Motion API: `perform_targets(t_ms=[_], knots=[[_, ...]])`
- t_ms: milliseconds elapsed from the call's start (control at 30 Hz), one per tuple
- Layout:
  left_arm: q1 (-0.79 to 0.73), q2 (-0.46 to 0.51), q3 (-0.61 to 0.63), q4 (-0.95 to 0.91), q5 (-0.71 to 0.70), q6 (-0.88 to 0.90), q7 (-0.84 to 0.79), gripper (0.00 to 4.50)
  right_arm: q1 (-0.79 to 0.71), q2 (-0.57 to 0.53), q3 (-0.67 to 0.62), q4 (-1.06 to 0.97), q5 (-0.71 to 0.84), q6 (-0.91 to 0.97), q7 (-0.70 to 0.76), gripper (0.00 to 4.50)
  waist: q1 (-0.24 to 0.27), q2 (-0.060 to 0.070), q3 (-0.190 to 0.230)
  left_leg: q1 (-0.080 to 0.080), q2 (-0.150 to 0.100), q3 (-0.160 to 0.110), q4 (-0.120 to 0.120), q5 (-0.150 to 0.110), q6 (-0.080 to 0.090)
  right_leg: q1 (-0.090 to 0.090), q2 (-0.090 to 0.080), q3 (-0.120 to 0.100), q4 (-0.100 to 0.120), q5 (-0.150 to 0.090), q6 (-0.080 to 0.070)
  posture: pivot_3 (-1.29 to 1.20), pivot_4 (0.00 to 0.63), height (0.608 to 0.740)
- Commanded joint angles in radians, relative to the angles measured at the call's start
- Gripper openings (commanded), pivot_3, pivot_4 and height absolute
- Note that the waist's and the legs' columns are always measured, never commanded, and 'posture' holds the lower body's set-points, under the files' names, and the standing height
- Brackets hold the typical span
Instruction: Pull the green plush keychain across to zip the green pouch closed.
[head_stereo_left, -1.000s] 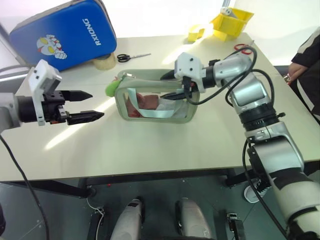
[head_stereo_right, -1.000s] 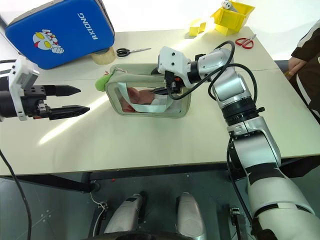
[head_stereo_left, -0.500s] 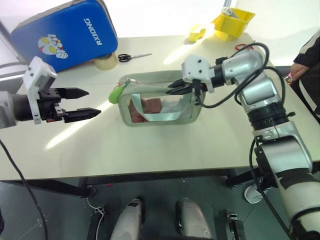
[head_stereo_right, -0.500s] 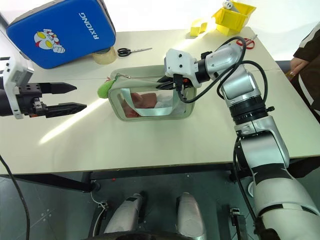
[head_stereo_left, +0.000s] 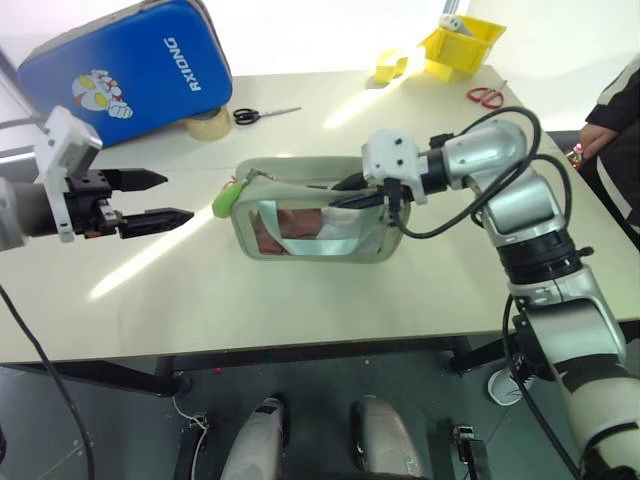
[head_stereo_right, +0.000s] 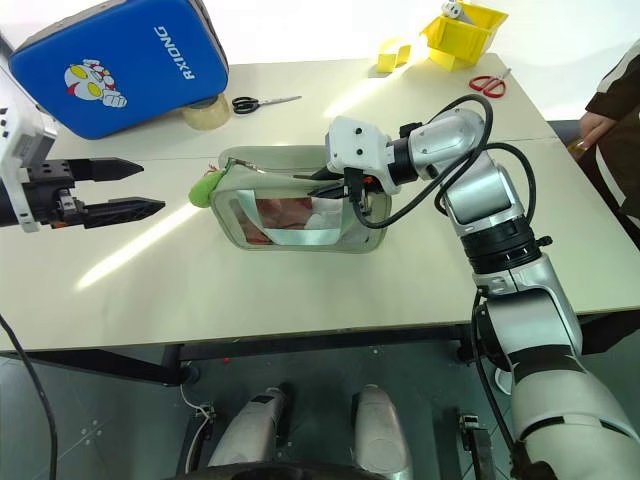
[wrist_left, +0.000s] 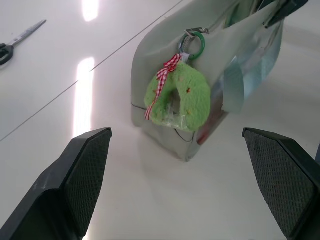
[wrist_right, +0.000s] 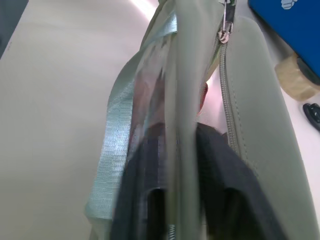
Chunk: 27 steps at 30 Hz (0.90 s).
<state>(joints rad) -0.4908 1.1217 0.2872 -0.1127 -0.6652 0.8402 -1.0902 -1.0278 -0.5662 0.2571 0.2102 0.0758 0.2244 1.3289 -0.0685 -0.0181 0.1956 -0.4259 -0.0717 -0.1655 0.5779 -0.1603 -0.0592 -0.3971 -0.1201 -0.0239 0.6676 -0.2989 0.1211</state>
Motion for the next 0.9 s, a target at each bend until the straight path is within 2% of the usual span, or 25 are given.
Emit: perform_targets(t_ms=[33, 133, 167, 367, 600, 667, 733, 900], knots=[[-0.024, 0.021, 0.01, -0.005, 0.001, -0.014, -0.01, 4.5, -0.012, -0.026, -0.052, -0.041, 0.039, 0.044, -0.011, 2.65, 0.0, 0.0, 0.0, 0.0, 0.0, 0.0, 0.0, 0.0, 0.0, 0.0, 0.0, 0.0, 0.0, 0.0, 0.0, 0.0, 0.15, 0.74], [-0.024, 0.025, 0.013, 0.0, 0.002, -0.013, -0.015, 4.5, -0.012, -0.066, -0.103, -0.088, 0.096, 0.143, -0.01, 4.18, 0.003, 0.0, 0.0, 0.0, 0.0, 0.0, 0.0, 0.0, 0.0, 0.0, 0.0, 0.0, 0.0, 0.0, 0.0, 0.0, 0.15, 0.74], [-0.022, 0.026, 0.015, 0.001, 0.003, -0.013, -0.017, 4.5, -0.003, -0.088, -0.115, -0.107, 0.11, 0.161, -0.004, 4.47, 0.005, 0.0, 0.0, 0.0, 0.0, 0.0, 0.0, 0.0, 0.0, 0.0, 0.0, 0.0, 0.0, 0.0, 0.0, 0.0, 0.15, 0.74], [-0.035, 0.02, -0.001, 0.011, 0.011, -0.019, -0.021, 4.5, 0.086, -0.198, -0.157, -0.15, 0.108, 0.184, -0.034, 4.47, 0.013, 0.0, 0.0, 0.0, 0.0, 0.0, 0.0, 0.0, 0.0, 0.0, 0.0, 0.0, -0.001, 0.0, 0.0, 0.0, 0.15, 0.74], [-0.094, 0.011, -0.051, 0.044, 0.028, -0.032, -0.036, 4.5, 0.155, -0.23, -0.157, -0.143, 0.102, 0.16, -0.065, 4.47, 0.009, 0.0, 0.0, 0.0, 0.0, 0.001, 0.0, 0.0, 0.0, 0.0, 0.0, 0.001, 0.0, 0.0, 0.0, 0.0, 0.15, 0.74], [-0.101, 0.007, -0.062, 0.045, 0.031, -0.035, -0.038, 4.5, 0.172, -0.229, -0.151, -0.138, 0.098, 0.144, -0.073, 3.94, 0.009, 0.0, 0.0, 0.0, 0.0, 0.001, 0.0, 0.0, 0.0, 0.0, 0.0, 0.001, 0.0, 0.0, 0.0, 0.0, 0.15, 0.74], [-0.104, 0.006, -0.068, 0.048, 0.031, -0.038, -0.04, 4.5, 0.177, -0.227, -0.15, -0.136, 0.099, 0.14, -0.079, 3.18, 0.009, 0.0, 0.0, 0.0, 0.0, 0.001, 0.0, 0.0, 0.0, 0.0, 0.0, 0.001, 0.0, 0.0, 0.0, 0.0, 0.15, 0.74], [-0.106, 0.006, -0.073, 0.053, 0.035, -0.043, -0.045, 4.5, 0.167, -0.223, -0.155, -0.136, 0.104, 0.149, -0.103, 0.53, 0.009, 0.0, 0.0, 0.0, 0.0, 0.001, 0.0, 0.0, 0.0, 0.0, 0.0, 0.001, 0.0, 0.0, 0.0, 0.0, 0.15, 0.74]])
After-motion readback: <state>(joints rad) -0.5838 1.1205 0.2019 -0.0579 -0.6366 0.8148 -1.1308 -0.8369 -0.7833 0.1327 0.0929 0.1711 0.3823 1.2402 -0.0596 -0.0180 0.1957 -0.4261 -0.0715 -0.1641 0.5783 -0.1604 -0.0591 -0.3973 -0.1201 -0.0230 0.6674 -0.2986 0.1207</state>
